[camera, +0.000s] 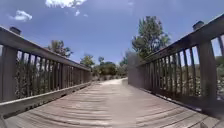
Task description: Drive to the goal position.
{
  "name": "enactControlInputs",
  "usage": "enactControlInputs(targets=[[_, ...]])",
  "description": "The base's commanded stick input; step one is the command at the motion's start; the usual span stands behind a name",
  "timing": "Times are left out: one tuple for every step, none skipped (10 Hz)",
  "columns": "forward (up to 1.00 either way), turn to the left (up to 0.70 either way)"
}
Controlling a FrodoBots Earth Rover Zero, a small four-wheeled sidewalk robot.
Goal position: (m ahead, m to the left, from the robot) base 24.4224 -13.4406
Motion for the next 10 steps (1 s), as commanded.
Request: enactControlInputs(targets=[[0.45, 0.0], [0.45, 0.0], [0.45, 0.0], [0.45, 0.0], [0.45, 0.0], [0.45, 0.0], [0.45, 0.0], [0.45, 0.0], [0.45, 0.0], [0.45, 0.0]])
